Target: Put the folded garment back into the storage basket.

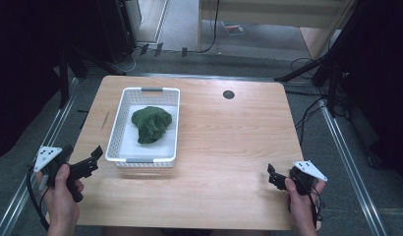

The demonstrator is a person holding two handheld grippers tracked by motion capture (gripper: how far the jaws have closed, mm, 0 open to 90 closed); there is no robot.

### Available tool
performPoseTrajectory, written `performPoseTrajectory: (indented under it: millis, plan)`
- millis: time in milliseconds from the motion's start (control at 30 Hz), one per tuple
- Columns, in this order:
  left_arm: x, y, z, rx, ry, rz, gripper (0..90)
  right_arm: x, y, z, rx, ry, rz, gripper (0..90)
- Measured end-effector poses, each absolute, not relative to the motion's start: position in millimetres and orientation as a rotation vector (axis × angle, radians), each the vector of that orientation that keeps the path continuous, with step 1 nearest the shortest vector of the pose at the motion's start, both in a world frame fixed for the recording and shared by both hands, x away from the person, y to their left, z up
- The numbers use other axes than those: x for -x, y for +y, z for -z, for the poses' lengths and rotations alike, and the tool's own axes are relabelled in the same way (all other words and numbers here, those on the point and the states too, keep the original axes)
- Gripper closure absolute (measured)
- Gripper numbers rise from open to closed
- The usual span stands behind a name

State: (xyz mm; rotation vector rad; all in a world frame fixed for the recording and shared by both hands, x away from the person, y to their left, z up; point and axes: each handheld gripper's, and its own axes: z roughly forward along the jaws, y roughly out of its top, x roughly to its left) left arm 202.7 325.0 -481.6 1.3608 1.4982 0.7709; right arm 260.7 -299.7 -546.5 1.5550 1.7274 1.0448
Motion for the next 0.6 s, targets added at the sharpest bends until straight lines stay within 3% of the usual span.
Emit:
performPoseTrajectory:
  millis: [600]
  plan:
    - [-184.8,356.5,548.5,-1.358,1.570,-0.812,0.0,-260.7,-299.6,546.5,-1.556,1.725,-1.043,0.8]
